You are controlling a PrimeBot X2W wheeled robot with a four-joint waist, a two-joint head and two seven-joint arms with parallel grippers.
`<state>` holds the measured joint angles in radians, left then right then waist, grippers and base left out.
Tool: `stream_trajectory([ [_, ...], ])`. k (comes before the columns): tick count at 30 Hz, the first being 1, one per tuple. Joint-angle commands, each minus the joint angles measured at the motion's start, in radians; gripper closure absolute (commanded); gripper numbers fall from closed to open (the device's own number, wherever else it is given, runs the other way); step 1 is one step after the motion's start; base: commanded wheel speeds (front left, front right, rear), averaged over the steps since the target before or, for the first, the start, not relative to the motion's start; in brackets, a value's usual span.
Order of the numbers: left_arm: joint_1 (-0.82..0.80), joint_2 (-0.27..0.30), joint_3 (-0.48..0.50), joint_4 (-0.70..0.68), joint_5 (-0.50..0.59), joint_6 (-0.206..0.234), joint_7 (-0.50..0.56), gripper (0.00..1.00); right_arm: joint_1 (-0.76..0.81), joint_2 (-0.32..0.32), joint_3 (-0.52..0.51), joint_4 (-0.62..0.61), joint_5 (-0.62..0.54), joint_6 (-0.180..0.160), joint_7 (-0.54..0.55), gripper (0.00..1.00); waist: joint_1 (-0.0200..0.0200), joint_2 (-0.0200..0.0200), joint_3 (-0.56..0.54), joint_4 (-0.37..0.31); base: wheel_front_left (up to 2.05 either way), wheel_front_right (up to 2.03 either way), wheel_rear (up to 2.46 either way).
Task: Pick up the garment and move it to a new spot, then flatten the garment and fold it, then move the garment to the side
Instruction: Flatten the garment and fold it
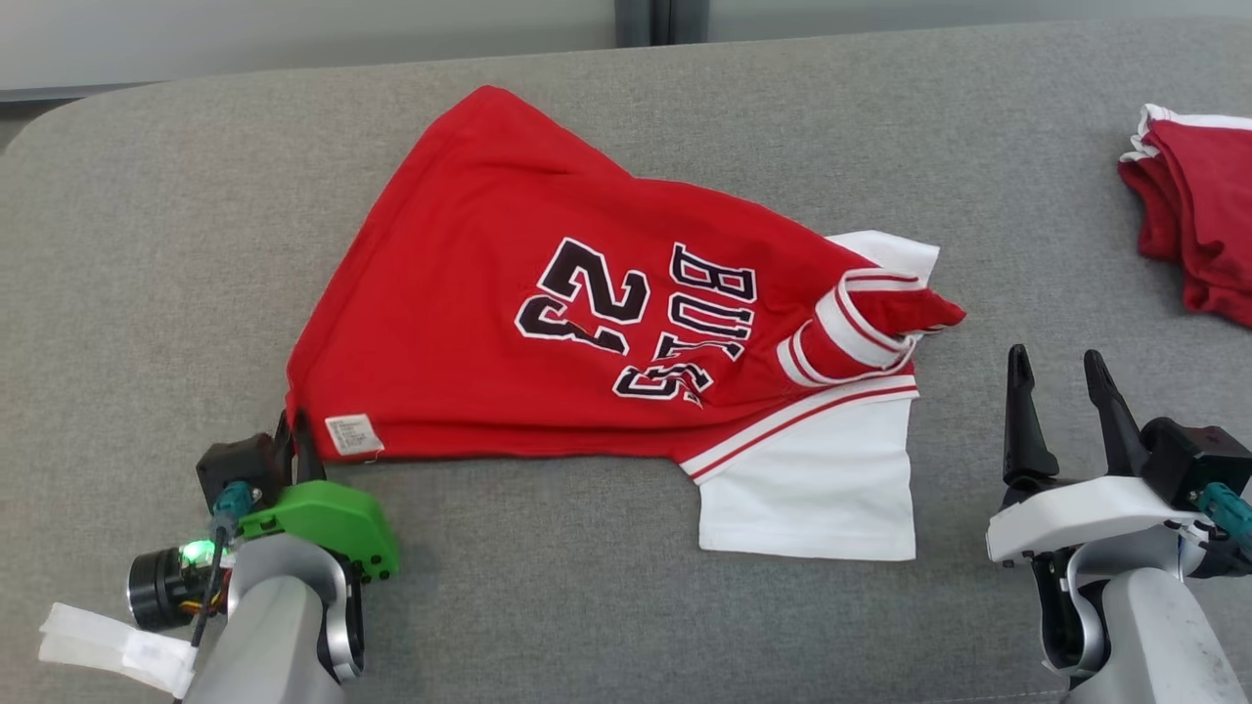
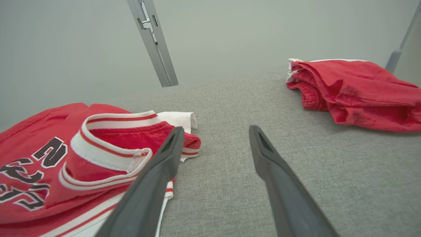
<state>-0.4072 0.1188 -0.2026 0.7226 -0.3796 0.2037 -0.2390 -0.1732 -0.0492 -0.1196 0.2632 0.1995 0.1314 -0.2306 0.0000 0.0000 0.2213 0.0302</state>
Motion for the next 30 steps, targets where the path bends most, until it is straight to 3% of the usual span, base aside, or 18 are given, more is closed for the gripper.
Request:
stream_trajectory([
  [1, 0.025, 0.017, -0.003, -0.01, 0.013, 0.027, 0.007, 1.0, 0.003, -0.003, 0.003, 0.005, 0.01, -0.002, -0.005, 0.0, 0.0, 0.0, -0.006, 0.012, 0.0, 0.0, 0.0],
  [3, 0.04, 0.016, -0.011, -0.026, 0.023, 0.047, 0.024, 1.0, 0.001, -0.003, 0.007, 0.008, 0.014, -0.002, -0.007, 0.0, 0.0, 0.0, -0.007, 0.018, 0.0, 0.0, 0.0],
  [4, 0.048, 0.011, -0.014, -0.033, 0.022, 0.053, 0.032, 0.69, 0.0, -0.003, 0.009, 0.011, 0.013, -0.002, -0.008, 0.0, 0.0, 0.0, -0.008, 0.02, 0.0, 0.0, 0.0],
  [5, 0.055, 0.007, -0.018, -0.042, 0.023, 0.056, 0.037, 0.3, -0.002, -0.003, 0.011, 0.013, 0.015, -0.002, -0.009, 0.0, 0.0, 0.0, -0.008, 0.021, 0.0, 0.0, 0.0],
  [6, 0.06, 0.005, -0.022, -0.048, 0.026, 0.06, 0.043, 0.0, -0.004, -0.003, 0.012, 0.015, 0.016, -0.002, -0.008, 0.0, 0.0, 0.0, -0.009, 0.022, 0.0, 0.0, 0.0],
  [22, 0.089, -0.05, -0.124, -0.174, 0.036, 0.028, -0.007, 0.0, -0.006, -0.003, 0.016, 0.032, 0.018, -0.002, -0.013, 0.0, 0.0, 0.0, -0.01, -0.002, 0.0, 0.0, 0.0],
  [30, 0.116, -0.053, -0.113, -0.215, 0.012, 0.035, -0.018, 0.0, -0.008, -0.003, 0.096, 0.071, 0.021, -0.002, 0.058, 0.0, 0.0, 0.0, -0.007, 0.015, 0.0, 0.0, 0.0],
])
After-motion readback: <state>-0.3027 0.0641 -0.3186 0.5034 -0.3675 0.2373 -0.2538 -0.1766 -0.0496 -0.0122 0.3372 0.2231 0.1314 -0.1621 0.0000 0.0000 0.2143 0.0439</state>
